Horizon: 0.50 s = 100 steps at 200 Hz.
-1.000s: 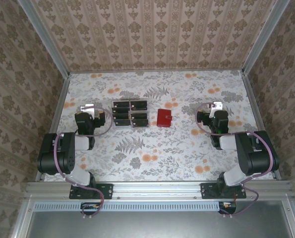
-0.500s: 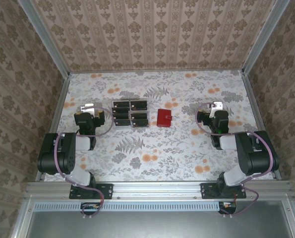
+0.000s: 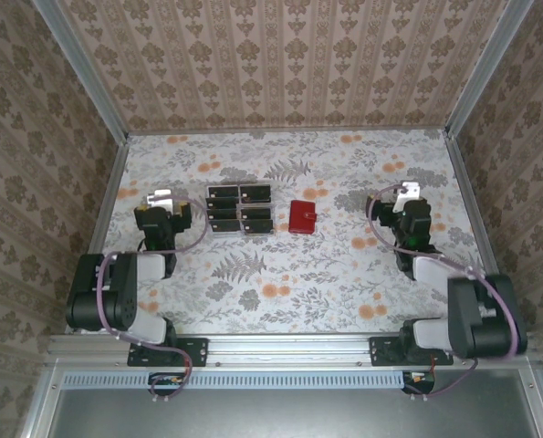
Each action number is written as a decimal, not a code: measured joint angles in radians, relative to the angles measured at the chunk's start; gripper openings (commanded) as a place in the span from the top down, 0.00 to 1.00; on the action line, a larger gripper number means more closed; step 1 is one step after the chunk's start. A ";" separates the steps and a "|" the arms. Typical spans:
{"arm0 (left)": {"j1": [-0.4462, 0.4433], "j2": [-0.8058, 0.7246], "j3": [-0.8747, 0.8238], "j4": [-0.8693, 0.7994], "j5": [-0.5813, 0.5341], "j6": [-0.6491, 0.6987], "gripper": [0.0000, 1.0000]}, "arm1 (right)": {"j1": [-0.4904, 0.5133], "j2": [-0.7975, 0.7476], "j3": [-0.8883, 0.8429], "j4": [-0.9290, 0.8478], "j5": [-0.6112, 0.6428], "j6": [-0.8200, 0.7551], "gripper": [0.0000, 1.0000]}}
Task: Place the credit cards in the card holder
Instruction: Pick up the card holder from the center of the table.
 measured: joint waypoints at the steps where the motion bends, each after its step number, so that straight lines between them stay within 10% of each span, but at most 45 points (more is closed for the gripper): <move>1: 0.000 -0.004 0.000 -0.003 -0.002 0.000 0.00 | 0.000 -0.005 0.003 -0.006 0.001 0.000 0.00; 54: -0.025 -0.175 0.036 -0.171 -0.069 -0.013 0.00 | -0.008 -0.238 0.140 -0.359 0.097 0.246 0.00; 100: -0.050 -0.312 0.307 -0.636 -0.065 -0.198 0.00 | -0.012 -0.250 0.277 -0.638 -0.048 0.360 0.12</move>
